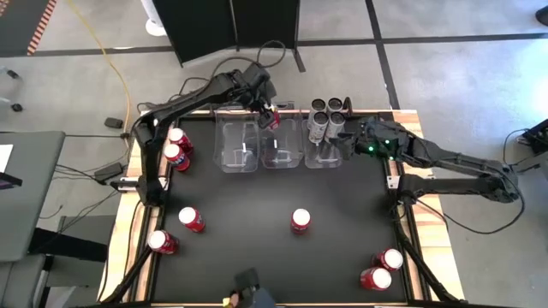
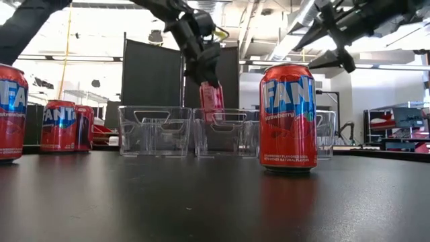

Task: Sort soda cans
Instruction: Put the middle right red-white soda can into the center transparent bin, then put the top red-white soda can into the center transparent bin

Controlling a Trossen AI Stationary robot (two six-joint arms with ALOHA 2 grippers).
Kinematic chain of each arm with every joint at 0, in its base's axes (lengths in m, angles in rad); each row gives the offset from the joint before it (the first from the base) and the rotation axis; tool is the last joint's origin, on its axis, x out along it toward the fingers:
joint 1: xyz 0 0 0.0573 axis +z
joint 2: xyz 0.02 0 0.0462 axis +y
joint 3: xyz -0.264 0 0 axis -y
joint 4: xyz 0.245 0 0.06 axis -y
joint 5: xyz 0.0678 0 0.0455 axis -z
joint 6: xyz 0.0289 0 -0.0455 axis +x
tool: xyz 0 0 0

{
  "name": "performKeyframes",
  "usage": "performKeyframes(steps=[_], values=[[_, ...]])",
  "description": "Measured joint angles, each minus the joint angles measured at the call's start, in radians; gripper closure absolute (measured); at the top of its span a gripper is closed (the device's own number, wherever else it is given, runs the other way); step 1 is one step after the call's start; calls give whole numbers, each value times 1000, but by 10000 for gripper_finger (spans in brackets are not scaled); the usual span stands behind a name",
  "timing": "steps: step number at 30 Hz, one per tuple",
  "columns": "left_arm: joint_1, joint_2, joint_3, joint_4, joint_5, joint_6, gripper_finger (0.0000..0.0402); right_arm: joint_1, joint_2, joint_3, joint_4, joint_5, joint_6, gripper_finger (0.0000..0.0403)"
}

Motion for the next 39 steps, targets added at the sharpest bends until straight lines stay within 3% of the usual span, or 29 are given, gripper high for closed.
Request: performKeyframes(steps=[12, 22, 30, 39], values=[[4, 159, 1, 36, -7, 113, 118, -6, 84, -1, 57, 0, 50, 92], [5, 173, 3, 74, -37, 116, 118, -8, 113, 1, 88, 1, 49, 92], [10, 175, 0, 135, -161, 145, 28, -14, 115, 1, 100, 1, 48, 92], [14, 160, 0, 103, -151, 89, 12, -11, 114, 1, 99, 1, 49, 92]])
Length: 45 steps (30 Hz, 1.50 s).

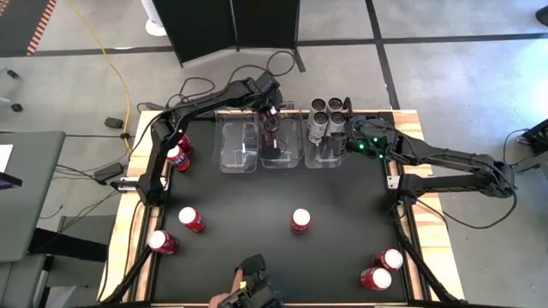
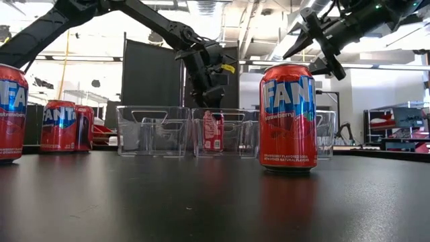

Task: Sort soda cans
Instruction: Put the top red-white soda can into the center transparent bin

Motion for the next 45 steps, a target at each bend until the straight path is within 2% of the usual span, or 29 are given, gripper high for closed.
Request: performKeyframes(steps=[8, 12, 16, 21, 26, 30, 36, 41, 45], values=[[0, -126, 0, -31, 15, 0, 11, -10, 0, 0, 0, 0, -6, 92], [0, -203, 0, -95, -26, -26, 10, -11, 0, 0, 0, 0, -9, 92], [0, -262, 0, -229, -84, -95, 12, -10, 0, 0, 0, 0, -9, 92], [5, -305, 0, -493, -171, -199, 14, -10, 1, 0, -1, 0, -9, 92], [39, -320, 0, -620, -77, -186, 14, -10, 2, 0, 0, 0, -14, 92], [79, -352, -3, -671, -58, -217, 15, -9, 2, 0, -1, 0, -36, 92], [135, -476, -93, -671, -83, -311, 15, -5, 2, 0, -1, 0, -62, 92], [163, -563, -216, -651, -155, -387, 15, -16, 2, 0, -1, 0, -109, 92], [186, -603, -342, -648, -164, -456, 15, -30, 15, 0, -2, 0, -126, 92]])
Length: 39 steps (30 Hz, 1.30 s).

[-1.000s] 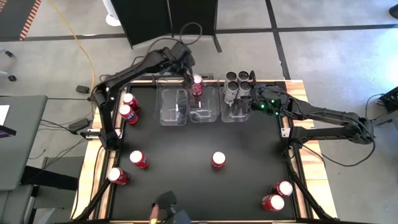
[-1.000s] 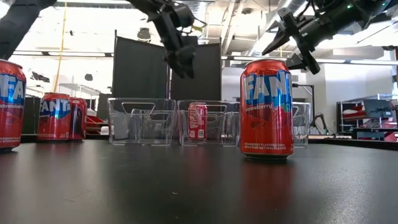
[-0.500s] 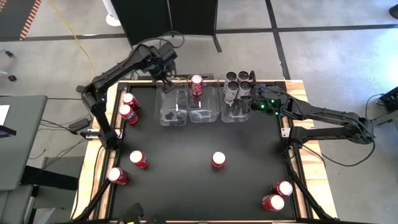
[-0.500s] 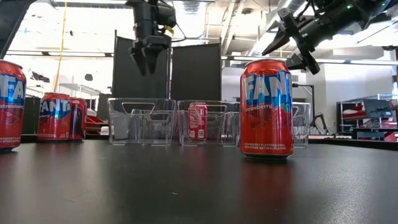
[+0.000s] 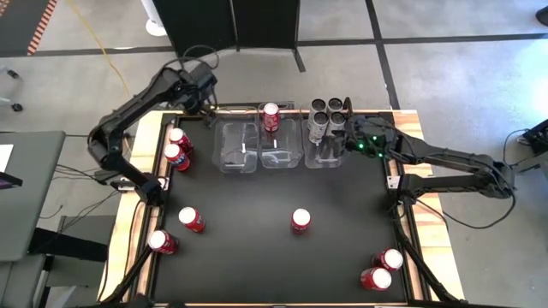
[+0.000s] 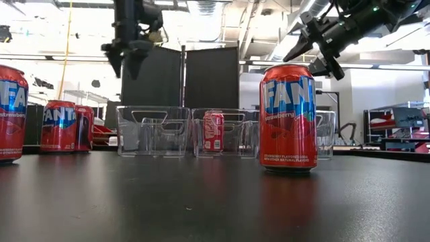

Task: Sort soda cans
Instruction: Put the top red-white soda can into the center transparent bin

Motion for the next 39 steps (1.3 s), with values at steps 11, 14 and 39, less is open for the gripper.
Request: performKeyframes(steps=[11, 14, 39], values=[[83, -78, -244, 2, 3, -88, 15, -11, 68, 0, 6, -112, -7, 92], [116, -98, -282, 16, 4, -94, 15, -11, 98, 0, 20, -138, -7, 92], [119, -118, -316, -15, -92, -695, 15, 2, 166, 0, 155, -246, 16, 92]])
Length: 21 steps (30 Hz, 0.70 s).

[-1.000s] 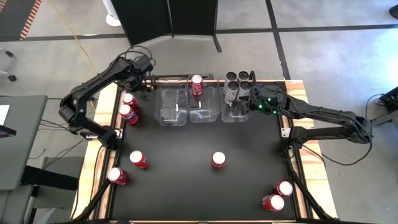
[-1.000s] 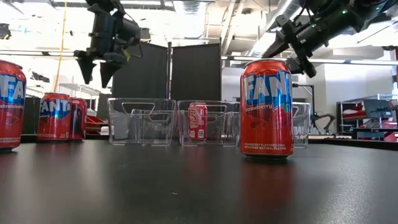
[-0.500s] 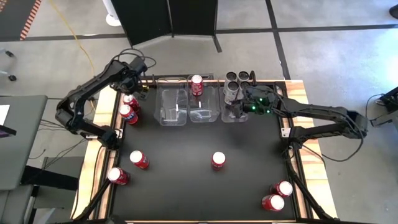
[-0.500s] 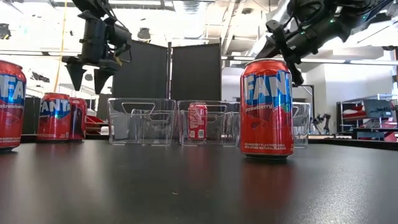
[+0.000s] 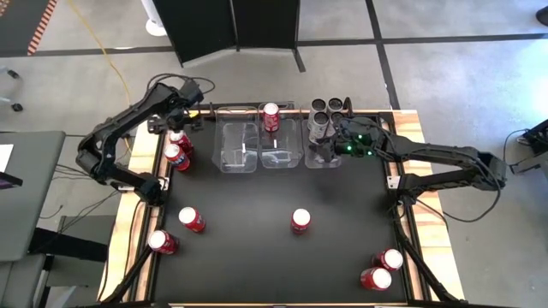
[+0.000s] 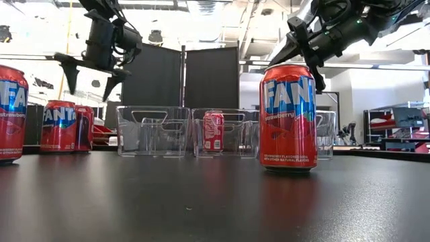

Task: Sort soda cans
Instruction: Put the top red-white soda can into the center transparent bin

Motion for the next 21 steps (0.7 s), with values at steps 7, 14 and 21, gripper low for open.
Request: performKeyframes(steps=[7, 14, 21], values=[[1, 1, 0, -76, -66, -122, 15, 30, 2, 0, 1, 10, -56, 92], [1, 1, 0, 61, -35, -161, 15, 12, 2, 0, 6, 10, -102, 92], [1, 2, -98, 84, 2, -305, 15, 13, 2, 0, 5, 9, -110, 92]])
